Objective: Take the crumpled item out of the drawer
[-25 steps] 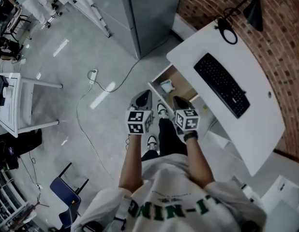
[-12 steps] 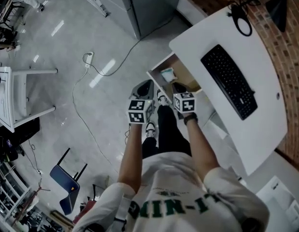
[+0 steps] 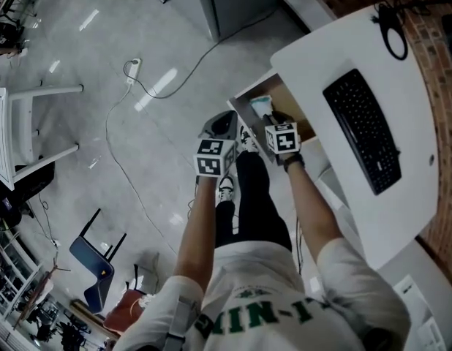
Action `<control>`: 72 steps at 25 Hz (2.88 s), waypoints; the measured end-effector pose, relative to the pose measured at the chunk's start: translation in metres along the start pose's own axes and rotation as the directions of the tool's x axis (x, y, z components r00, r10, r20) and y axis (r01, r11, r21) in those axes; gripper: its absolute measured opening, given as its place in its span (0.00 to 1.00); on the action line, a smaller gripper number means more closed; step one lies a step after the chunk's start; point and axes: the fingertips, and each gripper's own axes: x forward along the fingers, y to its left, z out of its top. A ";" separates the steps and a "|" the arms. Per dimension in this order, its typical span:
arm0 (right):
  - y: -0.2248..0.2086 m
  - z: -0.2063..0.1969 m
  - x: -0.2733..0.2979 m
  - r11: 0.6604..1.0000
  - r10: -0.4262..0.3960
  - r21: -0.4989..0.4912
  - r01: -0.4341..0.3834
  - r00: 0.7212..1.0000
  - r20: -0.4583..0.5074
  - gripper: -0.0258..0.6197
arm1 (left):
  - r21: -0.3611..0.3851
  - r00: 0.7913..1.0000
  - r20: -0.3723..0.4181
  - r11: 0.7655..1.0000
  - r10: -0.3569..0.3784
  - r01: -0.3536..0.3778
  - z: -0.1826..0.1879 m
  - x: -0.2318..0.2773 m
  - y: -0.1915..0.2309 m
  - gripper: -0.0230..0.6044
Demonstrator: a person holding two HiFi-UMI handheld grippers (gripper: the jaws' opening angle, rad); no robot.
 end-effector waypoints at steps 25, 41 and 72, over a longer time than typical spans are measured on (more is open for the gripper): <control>-0.027 -0.053 0.096 0.997 -0.063 -0.063 0.052 0.982 -0.176 0.16 | -0.047 0.999 -0.041 0.999 -0.019 0.017 -0.053 0.029 0.034 0.03; 0.011 -0.021 -0.034 0.994 -0.114 0.003 0.114 0.993 0.038 0.13 | -0.053 0.999 0.035 0.998 -0.039 0.041 -0.029 -0.045 0.003 0.03; 0.096 0.025 -0.417 0.946 -0.323 0.243 0.213 0.650 0.688 0.12 | 0.301 0.923 0.377 0.953 -0.080 -0.040 0.079 -0.277 -0.132 0.03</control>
